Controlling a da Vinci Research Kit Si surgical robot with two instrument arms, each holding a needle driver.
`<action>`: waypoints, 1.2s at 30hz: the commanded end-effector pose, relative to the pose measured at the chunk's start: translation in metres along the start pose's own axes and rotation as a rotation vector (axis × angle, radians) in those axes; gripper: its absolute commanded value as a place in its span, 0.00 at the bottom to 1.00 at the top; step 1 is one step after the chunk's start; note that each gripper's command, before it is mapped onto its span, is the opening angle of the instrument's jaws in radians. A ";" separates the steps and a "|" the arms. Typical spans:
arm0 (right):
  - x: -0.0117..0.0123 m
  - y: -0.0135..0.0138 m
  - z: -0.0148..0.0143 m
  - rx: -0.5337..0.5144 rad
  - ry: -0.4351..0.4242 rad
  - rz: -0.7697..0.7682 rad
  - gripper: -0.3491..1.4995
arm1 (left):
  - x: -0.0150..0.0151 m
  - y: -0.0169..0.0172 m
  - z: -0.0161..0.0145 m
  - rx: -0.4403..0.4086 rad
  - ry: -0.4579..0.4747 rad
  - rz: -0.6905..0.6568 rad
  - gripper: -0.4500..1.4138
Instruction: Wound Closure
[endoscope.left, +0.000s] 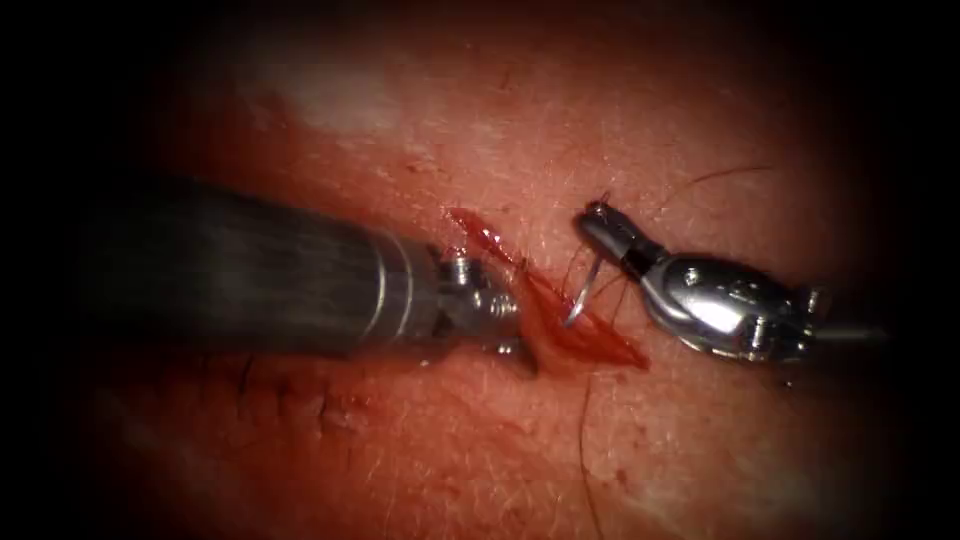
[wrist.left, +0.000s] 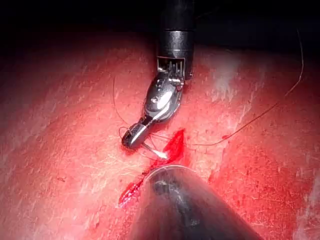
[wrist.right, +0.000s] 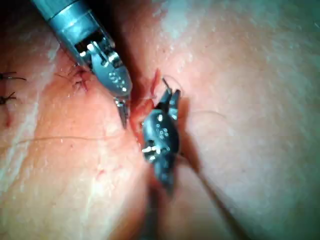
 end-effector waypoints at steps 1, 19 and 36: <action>-0.0009 -0.0010 0.0000 0.005 -0.002 0.009 0.00 | 0.0000 0.0000 0.0009 -0.003 -0.001 0.001 0.02; -0.0005 -0.0027 -0.0006 0.033 -0.009 0.162 0.00 | -0.0006 -0.0005 0.0006 -0.006 -0.002 -0.003 0.00; -0.0007 -0.0045 -0.0006 0.075 -0.098 0.412 0.00 | -0.0007 -0.0005 0.0007 -0.005 -0.002 -0.003 0.00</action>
